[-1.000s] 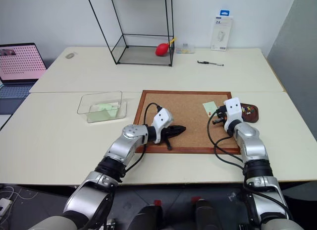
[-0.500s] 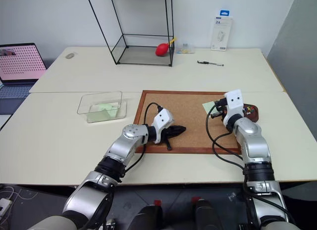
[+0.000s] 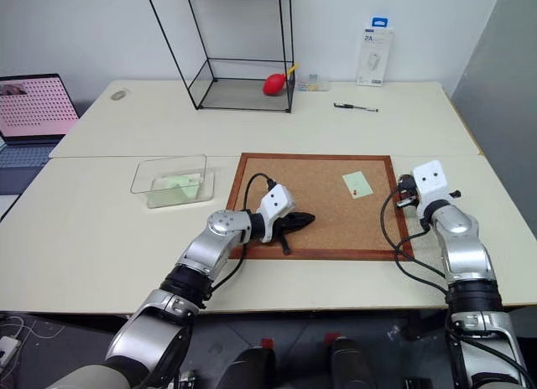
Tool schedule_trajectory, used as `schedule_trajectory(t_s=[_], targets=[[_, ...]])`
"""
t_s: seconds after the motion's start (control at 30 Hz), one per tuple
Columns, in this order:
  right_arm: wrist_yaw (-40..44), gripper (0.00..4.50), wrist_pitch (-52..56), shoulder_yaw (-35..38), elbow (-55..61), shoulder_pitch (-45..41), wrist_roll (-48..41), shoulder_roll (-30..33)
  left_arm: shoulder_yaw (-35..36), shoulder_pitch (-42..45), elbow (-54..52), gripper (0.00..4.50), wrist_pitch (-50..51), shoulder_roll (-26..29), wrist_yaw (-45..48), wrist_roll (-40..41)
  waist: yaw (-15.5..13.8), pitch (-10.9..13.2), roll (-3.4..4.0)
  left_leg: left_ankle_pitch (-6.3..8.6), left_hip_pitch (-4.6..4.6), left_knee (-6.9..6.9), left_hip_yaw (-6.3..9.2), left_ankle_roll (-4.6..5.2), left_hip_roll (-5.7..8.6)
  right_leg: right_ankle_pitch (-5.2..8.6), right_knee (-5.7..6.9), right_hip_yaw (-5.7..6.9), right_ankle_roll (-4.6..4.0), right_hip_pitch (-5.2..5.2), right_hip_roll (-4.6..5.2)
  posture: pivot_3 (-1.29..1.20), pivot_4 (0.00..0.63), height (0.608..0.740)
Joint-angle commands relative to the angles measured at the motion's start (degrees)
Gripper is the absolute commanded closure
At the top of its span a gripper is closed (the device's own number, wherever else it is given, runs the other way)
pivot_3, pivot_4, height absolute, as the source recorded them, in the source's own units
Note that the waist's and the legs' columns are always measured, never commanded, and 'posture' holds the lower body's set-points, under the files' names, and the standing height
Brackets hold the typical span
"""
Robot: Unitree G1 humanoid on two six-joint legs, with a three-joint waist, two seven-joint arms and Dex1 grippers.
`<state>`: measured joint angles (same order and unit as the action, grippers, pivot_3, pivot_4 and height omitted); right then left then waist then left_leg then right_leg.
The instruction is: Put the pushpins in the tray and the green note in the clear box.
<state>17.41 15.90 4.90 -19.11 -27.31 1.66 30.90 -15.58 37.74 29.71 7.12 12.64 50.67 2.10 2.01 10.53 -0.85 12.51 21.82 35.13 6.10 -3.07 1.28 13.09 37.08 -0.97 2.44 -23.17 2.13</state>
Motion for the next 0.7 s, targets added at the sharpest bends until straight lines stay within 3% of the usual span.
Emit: schedule_trajectory(t_s=[0.03,0.17,0.7], targets=[[-1.28,4.50,-3.22,0.26,-3.39,-1.85,1.59,1.01,-2.27,-2.01,2.17,4.50,0.95,0.19,0.68,-2.19,-0.03,0.00,0.00,0.00,0.00,0.00,0.00,0.00,0.00,0.00,0.00,0.00,0.00,0.00,0.00,0.00,0.150,0.740],[-0.88,4.28,-3.51,0.84,-5.46,-2.75,1.36,0.76,-2.29,-2.06,2.00,4.50,0.94,0.08,0.49,-2.26,-0.02,0.00,0.00,0.00,0.00,0.00,0.00,0.00,0.01,0.00,0.00,-0.01,0.00,0.00,0.00,0.00,0.150,0.740],[0.08,1.00,-1.06,3.42,-1.93,-3.67,-1.14,1.28,-2.34,-2.34,2.06,4.50,0.43,0.18,0.34,-2.67,-0.02,-0.01,0.01,0.00,0.00,0.00,0.01,0.00,0.00,0.00,0.00,0.00,0.00,0.00,0.00,0.00,0.150,0.740]])
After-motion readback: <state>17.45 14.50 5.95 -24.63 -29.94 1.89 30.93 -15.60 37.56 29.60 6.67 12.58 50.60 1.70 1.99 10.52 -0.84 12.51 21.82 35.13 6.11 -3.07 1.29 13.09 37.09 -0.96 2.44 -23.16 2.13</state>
